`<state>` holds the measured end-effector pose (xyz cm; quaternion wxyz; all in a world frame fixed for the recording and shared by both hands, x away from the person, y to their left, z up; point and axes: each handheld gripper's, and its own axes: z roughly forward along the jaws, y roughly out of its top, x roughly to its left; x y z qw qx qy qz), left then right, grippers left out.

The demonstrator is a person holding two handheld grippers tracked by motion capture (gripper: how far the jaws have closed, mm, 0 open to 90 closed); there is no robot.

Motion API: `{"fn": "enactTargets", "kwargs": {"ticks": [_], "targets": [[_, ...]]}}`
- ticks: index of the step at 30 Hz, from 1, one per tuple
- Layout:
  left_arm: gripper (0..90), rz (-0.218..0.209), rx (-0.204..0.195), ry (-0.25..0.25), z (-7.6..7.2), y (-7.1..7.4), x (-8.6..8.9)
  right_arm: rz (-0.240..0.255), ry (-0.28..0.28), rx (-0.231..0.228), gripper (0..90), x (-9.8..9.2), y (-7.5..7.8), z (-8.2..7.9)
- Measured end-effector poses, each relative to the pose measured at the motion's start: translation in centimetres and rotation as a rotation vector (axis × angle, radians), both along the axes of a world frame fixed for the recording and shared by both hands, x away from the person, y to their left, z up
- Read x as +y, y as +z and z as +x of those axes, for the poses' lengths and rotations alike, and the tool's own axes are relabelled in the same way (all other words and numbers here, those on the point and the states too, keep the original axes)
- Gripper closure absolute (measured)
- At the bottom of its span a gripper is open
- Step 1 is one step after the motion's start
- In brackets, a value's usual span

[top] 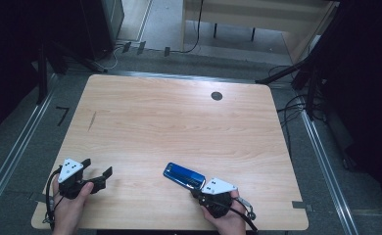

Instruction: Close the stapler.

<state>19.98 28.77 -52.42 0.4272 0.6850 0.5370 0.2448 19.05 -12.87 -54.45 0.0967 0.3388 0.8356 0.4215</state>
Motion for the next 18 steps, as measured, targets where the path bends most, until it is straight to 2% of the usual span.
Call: {"fn": "enactTargets", "kwargs": {"ticks": [18], "targets": [[13.6, -0.005, 0.027, -0.004, 0.3, 0.0, 0.1, 0.026, -0.036, 0.024, 90.0, -0.9, -0.1, 1.3]]}}
